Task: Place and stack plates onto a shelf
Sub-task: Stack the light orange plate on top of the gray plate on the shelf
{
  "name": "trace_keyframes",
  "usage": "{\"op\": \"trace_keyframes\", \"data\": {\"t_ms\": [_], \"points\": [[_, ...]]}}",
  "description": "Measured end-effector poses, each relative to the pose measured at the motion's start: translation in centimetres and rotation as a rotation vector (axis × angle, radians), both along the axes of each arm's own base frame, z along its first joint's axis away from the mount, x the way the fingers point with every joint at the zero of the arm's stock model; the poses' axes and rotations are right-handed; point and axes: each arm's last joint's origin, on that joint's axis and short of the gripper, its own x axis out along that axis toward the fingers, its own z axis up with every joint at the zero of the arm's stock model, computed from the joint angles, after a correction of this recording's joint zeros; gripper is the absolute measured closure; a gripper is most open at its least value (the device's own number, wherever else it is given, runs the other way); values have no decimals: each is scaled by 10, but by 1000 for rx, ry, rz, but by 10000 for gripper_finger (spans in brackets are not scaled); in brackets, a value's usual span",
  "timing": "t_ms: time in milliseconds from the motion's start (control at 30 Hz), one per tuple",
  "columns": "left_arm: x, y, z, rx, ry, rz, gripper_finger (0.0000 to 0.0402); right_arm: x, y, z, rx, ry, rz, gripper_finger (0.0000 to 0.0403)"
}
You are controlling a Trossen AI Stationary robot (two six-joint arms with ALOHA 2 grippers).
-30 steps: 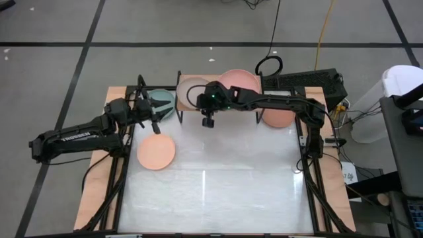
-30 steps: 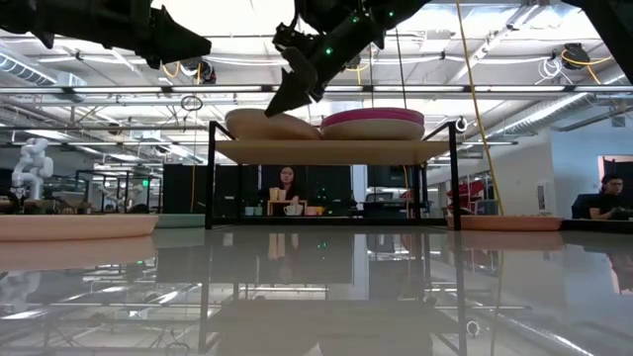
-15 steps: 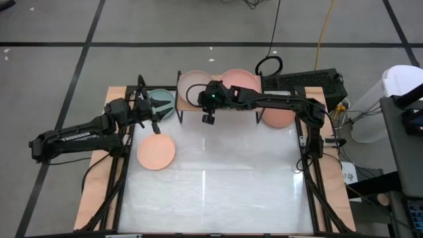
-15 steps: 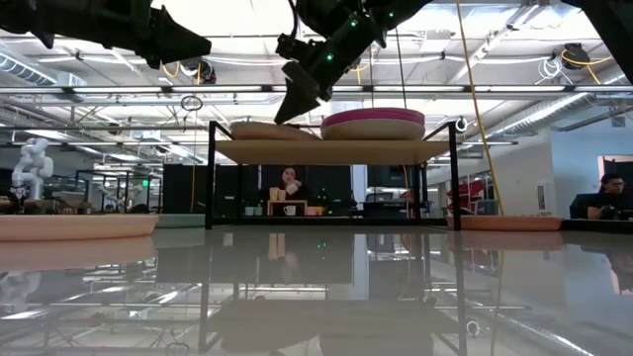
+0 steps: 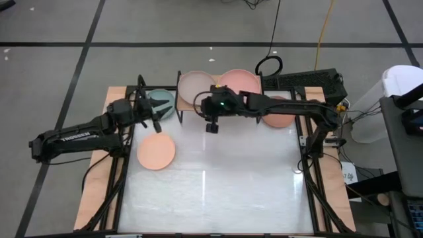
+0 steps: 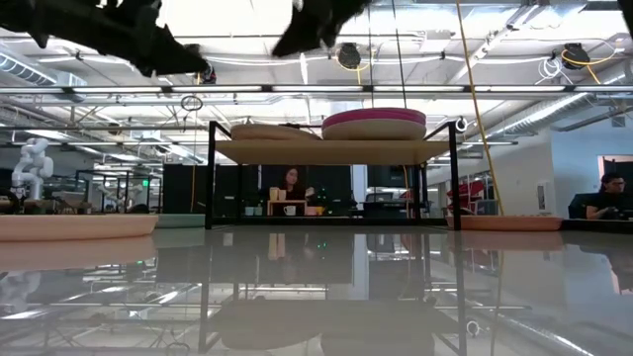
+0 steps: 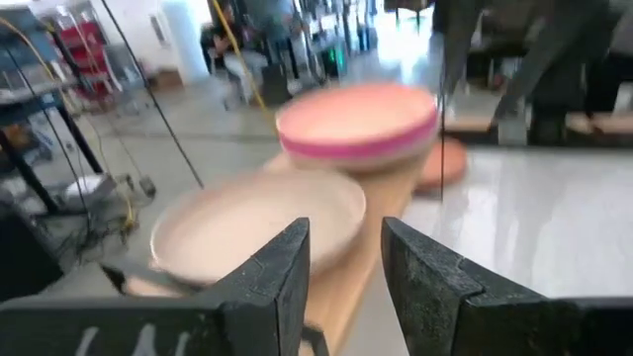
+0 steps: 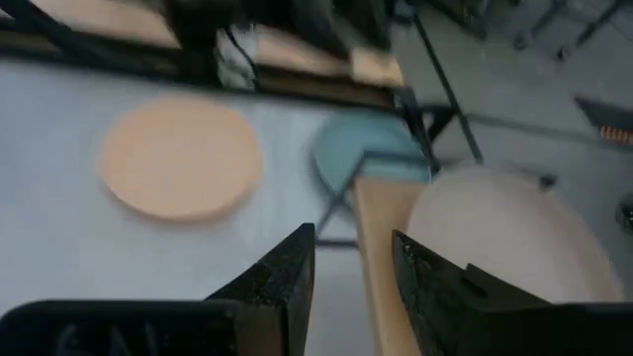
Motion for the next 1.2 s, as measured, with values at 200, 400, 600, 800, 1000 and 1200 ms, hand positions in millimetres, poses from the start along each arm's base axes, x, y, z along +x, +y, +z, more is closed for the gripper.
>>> {"op": "trace_keyframes", "data": {"t_ms": [200,400,600,800,1000,1200], "points": [[-5,-3,-9,-39,244,137,268,-23,44,29,15,-108,90,282],[-5,-6,-24,-188,399,143,268,-43,79,12,-7,-150,158,282],[8,-7,-55,-337,646,108,268,-66,100,-21,-24,-241,147,282],[28,-13,-74,-432,798,-30,268,-89,111,-48,-57,-393,206,283],[45,-18,-88,-368,996,-163,268,-110,113,-53,-51,-502,220,283],[55,-19,-99,-180,1201,-316,268,-118,116,-50,-43,-539,234,283]]}}
